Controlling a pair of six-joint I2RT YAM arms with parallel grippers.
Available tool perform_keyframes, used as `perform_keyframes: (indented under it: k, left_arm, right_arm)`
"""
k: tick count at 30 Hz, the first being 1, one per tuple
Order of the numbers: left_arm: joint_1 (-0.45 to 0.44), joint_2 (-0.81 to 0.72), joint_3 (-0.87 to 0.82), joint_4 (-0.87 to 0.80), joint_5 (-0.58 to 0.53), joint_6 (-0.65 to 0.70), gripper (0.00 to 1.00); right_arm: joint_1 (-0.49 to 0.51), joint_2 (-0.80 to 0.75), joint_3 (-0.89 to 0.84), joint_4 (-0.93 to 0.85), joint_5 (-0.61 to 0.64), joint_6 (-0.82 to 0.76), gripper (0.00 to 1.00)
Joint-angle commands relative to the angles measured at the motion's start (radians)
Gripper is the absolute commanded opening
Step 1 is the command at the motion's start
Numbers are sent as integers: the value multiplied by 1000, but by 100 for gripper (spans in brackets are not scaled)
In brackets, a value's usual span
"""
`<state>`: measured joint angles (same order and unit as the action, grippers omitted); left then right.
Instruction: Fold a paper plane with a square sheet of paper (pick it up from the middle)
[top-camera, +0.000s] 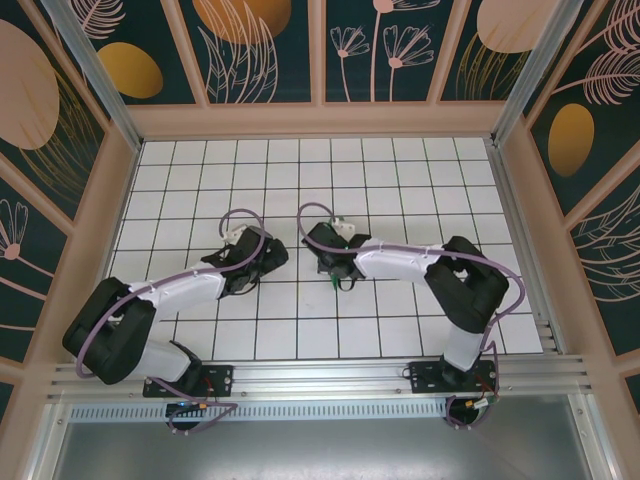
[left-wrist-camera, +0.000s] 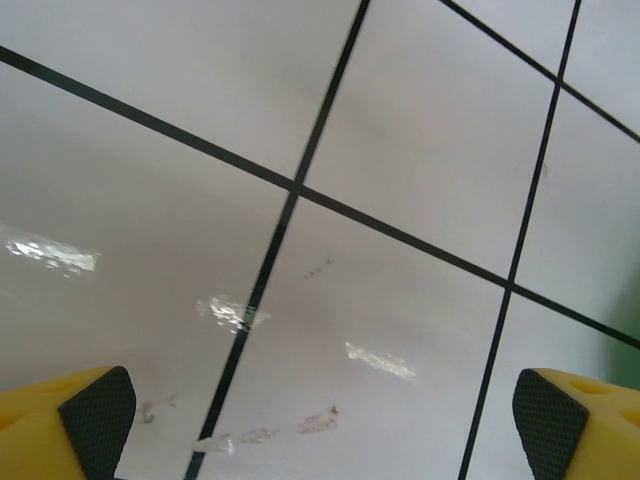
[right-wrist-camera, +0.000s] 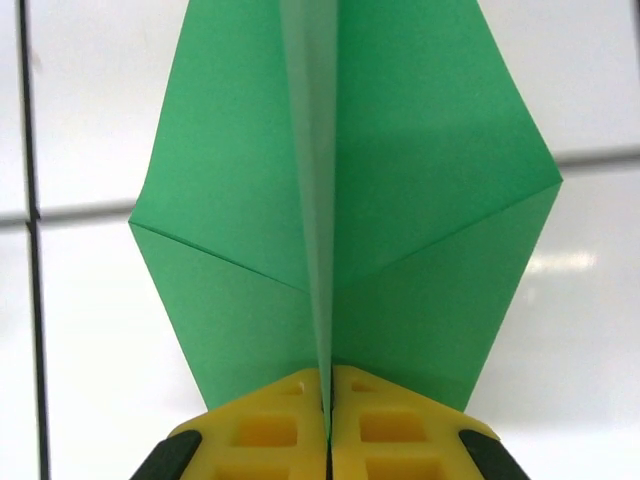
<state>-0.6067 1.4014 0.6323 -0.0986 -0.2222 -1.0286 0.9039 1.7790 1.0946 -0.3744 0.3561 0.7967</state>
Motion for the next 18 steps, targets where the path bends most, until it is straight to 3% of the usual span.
perform_keyframes:
  k: [1,9,18]
  left_arm:
    - [32,-36,-17,-36,2,17,99]
    - [54,-67,15,-54,-24,83,99]
    - [55,-59,32,-39,-25,105,99]
  right_arm:
    - [-77,28,69,-8,22,-104,8]
    - [-245,245,336,-77,-56,-301,8]
    - [-290,339,394,-66,-152,-334,13]
